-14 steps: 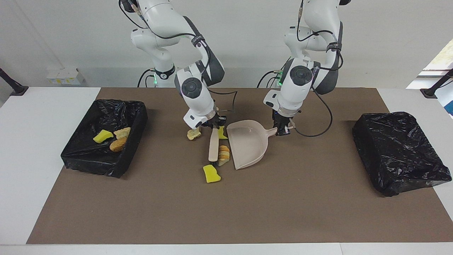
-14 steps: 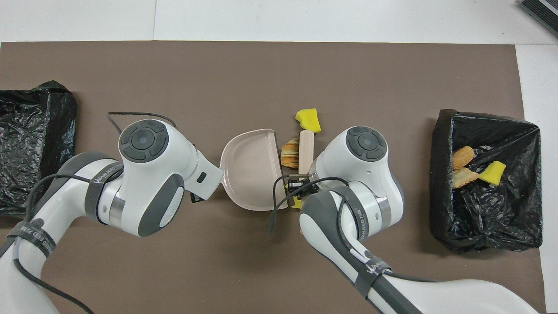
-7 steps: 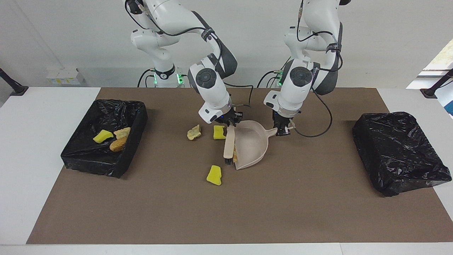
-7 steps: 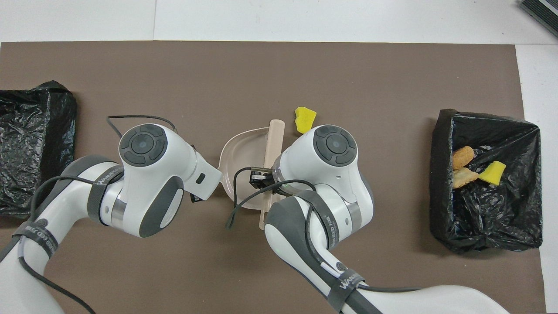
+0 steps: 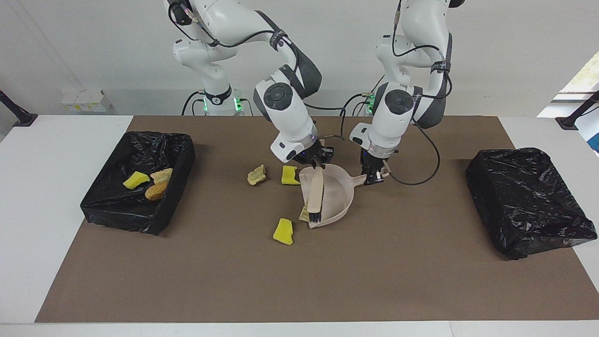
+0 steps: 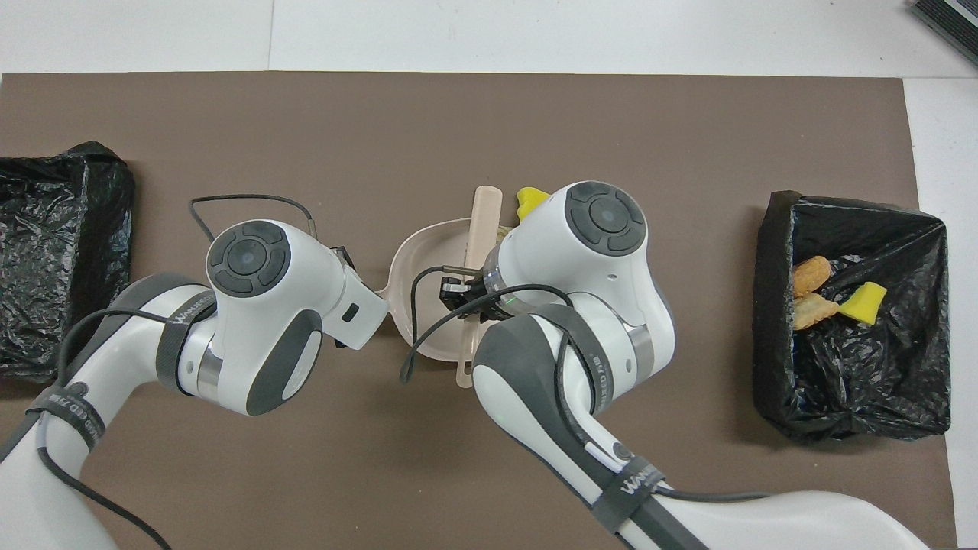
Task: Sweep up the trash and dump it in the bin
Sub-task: 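Sweep the bread and sponges into the dustpan with the right gripper's brush, then draw the brush back behind the remaining pieces with the right gripper, then sweep the pieces toward the dustpan with the right gripper's brush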
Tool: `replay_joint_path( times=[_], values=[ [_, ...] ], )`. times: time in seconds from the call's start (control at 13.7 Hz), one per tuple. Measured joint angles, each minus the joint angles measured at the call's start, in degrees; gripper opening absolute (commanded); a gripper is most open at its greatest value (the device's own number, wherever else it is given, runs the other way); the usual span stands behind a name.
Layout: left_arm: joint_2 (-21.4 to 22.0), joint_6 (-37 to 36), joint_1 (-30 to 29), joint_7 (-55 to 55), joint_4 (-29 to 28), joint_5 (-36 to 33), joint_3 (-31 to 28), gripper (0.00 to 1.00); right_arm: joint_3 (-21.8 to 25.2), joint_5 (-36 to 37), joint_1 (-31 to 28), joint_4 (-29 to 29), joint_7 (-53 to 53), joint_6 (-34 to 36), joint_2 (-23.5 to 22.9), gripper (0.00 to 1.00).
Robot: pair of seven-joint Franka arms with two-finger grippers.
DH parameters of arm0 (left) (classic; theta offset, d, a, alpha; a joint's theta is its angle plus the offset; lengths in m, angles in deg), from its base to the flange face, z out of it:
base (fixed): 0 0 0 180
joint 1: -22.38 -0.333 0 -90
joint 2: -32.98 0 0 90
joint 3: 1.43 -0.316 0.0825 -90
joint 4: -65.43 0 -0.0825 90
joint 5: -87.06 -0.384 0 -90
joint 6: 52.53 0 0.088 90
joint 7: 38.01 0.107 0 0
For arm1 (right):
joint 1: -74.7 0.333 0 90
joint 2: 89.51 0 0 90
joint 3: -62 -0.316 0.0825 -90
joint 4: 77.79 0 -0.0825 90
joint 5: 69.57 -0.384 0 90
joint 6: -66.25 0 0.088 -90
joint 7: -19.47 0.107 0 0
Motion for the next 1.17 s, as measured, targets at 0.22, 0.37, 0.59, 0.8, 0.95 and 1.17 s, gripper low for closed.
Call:
replay_joint_path(
  times=[0.22, 0.37, 0.59, 0.8, 0.95, 1.17],
  values=[
    [-0.03, 0.01, 0.00, 0.56, 0.00, 0.00, 0.00, 0.00, 0.24, 0.10, -5.63, -1.89, -1.88, 8.44, 4.51, 0.00],
    [-0.03, 0.01, 0.00, 0.61, 0.00, 0.00, 0.00, 0.00, 0.33, 0.11, -10.00, -6.63, -7.64, 9.83, 7.87, 0.00],
    [-0.07, -0.06, 0.00, 0.69, -0.01, 0.00, 0.00, 0.00, 0.44, 1.95, -14.95, -13.22, -12.83, 9.81, 10.85, 0.00],
    [-0.08, -0.21, 0.02, 0.79, -0.02, 0.00, 0.12, 0.00, 0.44, 7.18, -17.20, -16.54, -14.28, 9.39, 12.21, 0.00],
    [-0.08, -0.63, 0.09, 0.79, -0.02, 0.00, 0.17, 0.00, 0.46, 7.44, -18.82, -18.68, -16.59, 8.53, 12.97, 0.00],
    [-0.06, -1.64, 0.84, 0.79, -0.02, 0.00, 0.21, 0.00, 0.21, 7.32, -19.27, -22.60, -17.52, 4.14, 12.94, 0.00]
  ],
)
